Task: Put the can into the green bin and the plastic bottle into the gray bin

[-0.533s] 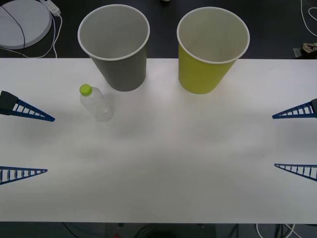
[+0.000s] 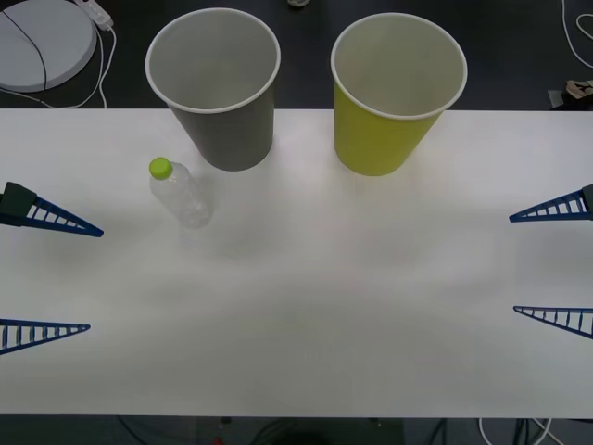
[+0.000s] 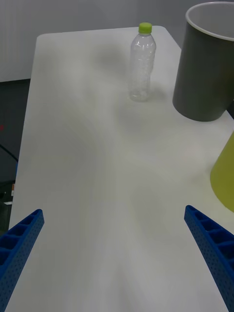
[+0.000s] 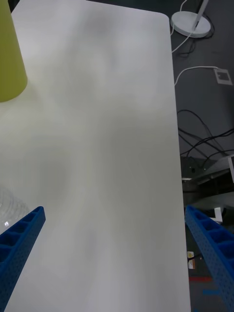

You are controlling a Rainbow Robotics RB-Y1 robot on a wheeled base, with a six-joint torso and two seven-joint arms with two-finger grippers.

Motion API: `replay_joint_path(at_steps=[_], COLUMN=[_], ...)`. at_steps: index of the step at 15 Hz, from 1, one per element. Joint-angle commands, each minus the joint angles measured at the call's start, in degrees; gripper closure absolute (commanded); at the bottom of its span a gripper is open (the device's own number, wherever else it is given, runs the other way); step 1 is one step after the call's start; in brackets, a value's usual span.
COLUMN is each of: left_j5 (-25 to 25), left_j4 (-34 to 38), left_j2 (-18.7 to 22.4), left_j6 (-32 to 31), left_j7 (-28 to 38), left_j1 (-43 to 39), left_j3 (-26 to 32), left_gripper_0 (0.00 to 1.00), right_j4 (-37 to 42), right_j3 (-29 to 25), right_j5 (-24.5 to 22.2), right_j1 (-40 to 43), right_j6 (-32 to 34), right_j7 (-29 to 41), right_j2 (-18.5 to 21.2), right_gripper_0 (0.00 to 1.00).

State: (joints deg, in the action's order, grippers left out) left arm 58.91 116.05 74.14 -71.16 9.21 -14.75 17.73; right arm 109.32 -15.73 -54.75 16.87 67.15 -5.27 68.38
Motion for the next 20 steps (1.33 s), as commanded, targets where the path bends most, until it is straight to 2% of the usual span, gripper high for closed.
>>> replay_joint_path(at_steps=[1,5,9,14,20], left_j5=[-0.20,-0.90,-0.37,4.20,4.28], left_j4=[-1.27,-3.38,-3.38,-3.38,-3.46], left_j2=[-0.04,-0.75,-5.23,-10.59,-11.56], left_j6=[1.99,5.42,11.22,15.44,30.11], left_j7=[0.28,0.98,1.24,0.54,-0.69], left_j1=[-0.10,-0.89,-3.97,-5.02,-4.32], left_j3=[-0.07,-0.07,-0.07,-0.07,-9.38], left_gripper_0=[0.00,0.00,0.00,0.00,0.00], right_j4=[0.01,0.01,0.01,0.01,0.01], right_j3=[0.00,0.00,0.00,0.00,0.00], right_j5=[0.00,0.00,0.00,0.00,0.00], right_j1=[0.00,0.00,0.00,0.00,0.00], right_j6=[0.00,0.00,0.00,0.00,0.00], right_j7=[0.00,0.00,0.00,0.00,0.00], right_j2=[0.00,0.00,0.00,0.00,0.00], right_gripper_0=[0.00,0.00,0.00,0.00,0.00])
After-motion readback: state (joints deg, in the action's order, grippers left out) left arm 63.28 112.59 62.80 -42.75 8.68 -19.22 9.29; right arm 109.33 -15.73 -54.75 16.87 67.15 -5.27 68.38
